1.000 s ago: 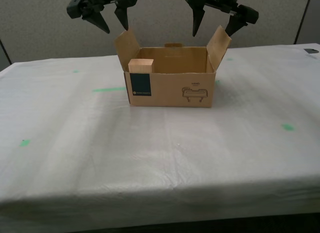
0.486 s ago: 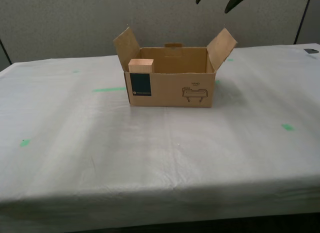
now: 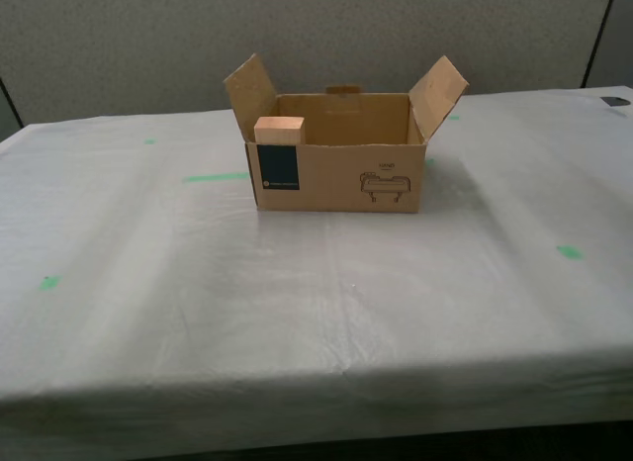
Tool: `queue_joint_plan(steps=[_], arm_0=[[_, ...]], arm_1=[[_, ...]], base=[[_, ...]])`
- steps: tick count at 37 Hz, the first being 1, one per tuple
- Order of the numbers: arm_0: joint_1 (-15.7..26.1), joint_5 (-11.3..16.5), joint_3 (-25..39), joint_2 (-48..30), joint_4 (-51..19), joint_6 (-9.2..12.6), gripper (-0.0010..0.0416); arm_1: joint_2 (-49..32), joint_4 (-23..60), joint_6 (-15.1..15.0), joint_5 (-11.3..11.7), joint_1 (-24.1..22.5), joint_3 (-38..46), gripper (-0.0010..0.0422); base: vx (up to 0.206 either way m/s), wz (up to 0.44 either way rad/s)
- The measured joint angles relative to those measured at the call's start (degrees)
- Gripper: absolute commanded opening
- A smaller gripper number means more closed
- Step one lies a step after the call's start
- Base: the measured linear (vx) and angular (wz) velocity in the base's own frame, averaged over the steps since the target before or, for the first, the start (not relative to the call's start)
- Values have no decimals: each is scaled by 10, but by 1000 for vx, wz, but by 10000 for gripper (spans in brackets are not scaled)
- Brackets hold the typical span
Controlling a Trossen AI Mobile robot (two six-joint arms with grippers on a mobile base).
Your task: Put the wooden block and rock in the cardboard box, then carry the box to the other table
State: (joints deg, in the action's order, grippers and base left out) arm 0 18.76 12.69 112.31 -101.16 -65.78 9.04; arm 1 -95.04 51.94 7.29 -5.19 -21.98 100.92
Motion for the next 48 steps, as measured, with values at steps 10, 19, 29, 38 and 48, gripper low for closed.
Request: queue_joint_plan(steps=[10, 19, 29, 38, 48], arm_0=[[0, -1, -69, 80, -2, -2, 392], [0, -1, -159, 152, 24, -2, 391], [0, -1, -254, 209, 43, -2, 392], [1, -1, -350, 254, 112, -2, 390], [2, -1, -439, 276, 147, -2, 389]], arm_1=[[34, 25, 2, 2, -21, -10, 268], [90, -1, 24, 7, -43, -83, 268], [164, -28, 57, 50, -46, -195, 268], [237, -110, 89, 82, -48, -324, 268], [276, -171, 106, 86, -51, -442, 268]], base=[[0, 0], [0, 0], [0, 0], [0, 0], [0, 0]])
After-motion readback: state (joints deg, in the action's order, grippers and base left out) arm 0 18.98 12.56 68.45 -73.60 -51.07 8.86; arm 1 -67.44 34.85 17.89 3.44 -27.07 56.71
